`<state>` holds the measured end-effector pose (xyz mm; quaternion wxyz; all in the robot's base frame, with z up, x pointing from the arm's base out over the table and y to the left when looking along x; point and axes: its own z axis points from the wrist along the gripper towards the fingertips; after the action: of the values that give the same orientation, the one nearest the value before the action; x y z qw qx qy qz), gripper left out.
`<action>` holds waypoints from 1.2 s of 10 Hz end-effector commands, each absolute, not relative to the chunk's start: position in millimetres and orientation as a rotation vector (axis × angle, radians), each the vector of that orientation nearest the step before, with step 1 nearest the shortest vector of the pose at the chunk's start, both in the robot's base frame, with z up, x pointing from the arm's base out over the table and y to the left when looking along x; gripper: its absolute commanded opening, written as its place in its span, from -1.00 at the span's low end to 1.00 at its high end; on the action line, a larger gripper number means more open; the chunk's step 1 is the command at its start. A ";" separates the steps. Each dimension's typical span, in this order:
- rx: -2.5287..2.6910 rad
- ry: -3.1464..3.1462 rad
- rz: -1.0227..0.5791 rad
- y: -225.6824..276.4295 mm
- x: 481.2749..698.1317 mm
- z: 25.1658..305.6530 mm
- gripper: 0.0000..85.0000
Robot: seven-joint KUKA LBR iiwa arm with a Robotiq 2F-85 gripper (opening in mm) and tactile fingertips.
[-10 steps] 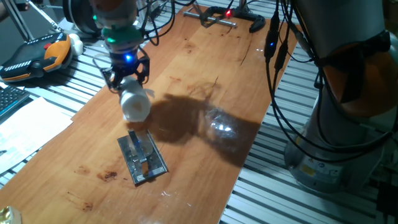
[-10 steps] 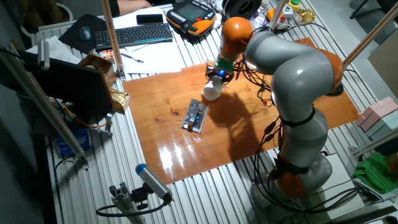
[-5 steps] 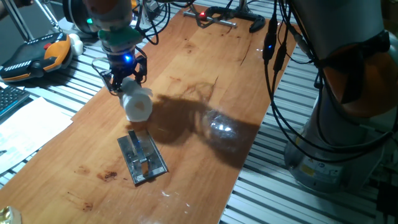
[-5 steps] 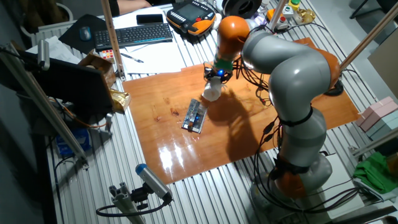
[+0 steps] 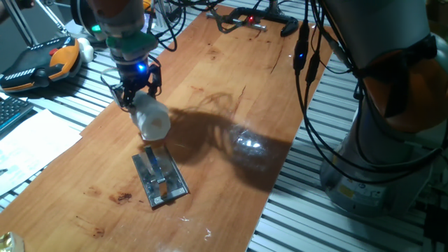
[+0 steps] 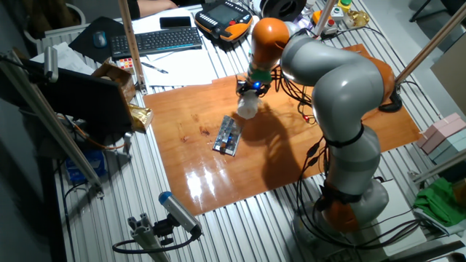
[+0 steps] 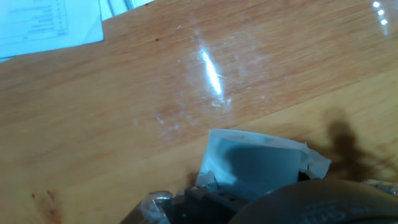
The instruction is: Put the toilet paper on its holder
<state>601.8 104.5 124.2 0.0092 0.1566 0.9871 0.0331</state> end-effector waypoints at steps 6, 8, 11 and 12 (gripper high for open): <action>0.577 3.056 0.118 133.3 594.7 116.8 0.41; 0.593 3.048 0.115 139.7 592.3 116.5 0.42; 0.605 3.047 0.115 144.0 590.3 117.4 0.42; 0.605 3.049 0.114 145.5 588.9 116.5 0.42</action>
<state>588.6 145.8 116.5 0.0154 0.1952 0.9800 0.0368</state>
